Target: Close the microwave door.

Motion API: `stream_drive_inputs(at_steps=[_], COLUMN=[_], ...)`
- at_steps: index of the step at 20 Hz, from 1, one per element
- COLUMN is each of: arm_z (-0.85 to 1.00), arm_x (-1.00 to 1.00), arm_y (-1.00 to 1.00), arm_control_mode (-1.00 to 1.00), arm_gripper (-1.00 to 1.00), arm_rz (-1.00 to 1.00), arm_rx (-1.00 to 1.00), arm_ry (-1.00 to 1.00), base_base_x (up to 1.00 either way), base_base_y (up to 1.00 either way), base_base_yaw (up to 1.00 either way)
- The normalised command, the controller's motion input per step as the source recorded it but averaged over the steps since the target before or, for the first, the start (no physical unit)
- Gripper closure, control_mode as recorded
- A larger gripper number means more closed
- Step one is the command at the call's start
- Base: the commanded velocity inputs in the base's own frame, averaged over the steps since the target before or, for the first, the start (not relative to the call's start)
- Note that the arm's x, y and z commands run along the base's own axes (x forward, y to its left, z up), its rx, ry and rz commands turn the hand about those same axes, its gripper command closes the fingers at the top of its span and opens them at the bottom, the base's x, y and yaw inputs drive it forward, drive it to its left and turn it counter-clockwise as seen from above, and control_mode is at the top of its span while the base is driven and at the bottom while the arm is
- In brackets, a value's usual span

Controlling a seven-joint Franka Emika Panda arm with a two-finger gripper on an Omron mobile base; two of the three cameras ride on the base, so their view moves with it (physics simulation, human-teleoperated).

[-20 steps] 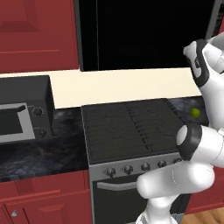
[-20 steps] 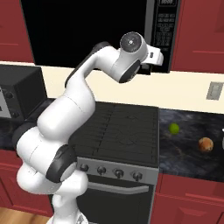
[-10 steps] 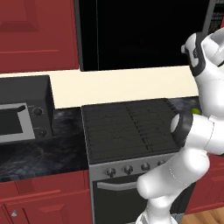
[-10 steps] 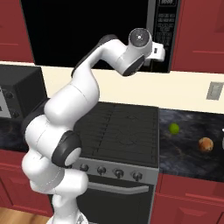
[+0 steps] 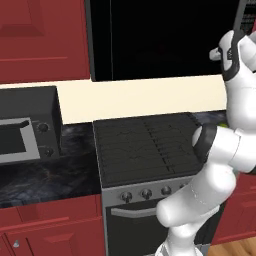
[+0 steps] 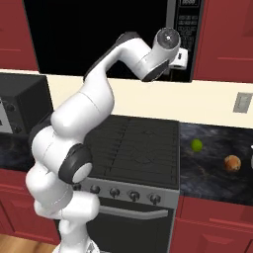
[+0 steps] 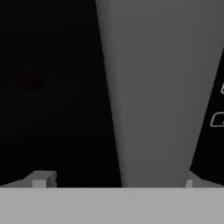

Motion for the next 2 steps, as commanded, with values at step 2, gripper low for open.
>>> stream_drive_inputs(at_steps=[2], arm_z=[-0.37], arm_x=[0.0], arm_y=[0.04], arm_control_mode=[-1.0], arm_gripper=[-1.0], arm_rz=[0.0], arm_rx=[0.0], arm_ry=[-0.24], base_base_x=[0.0], base_base_y=[0.0], base_base_yaw=[0.0])
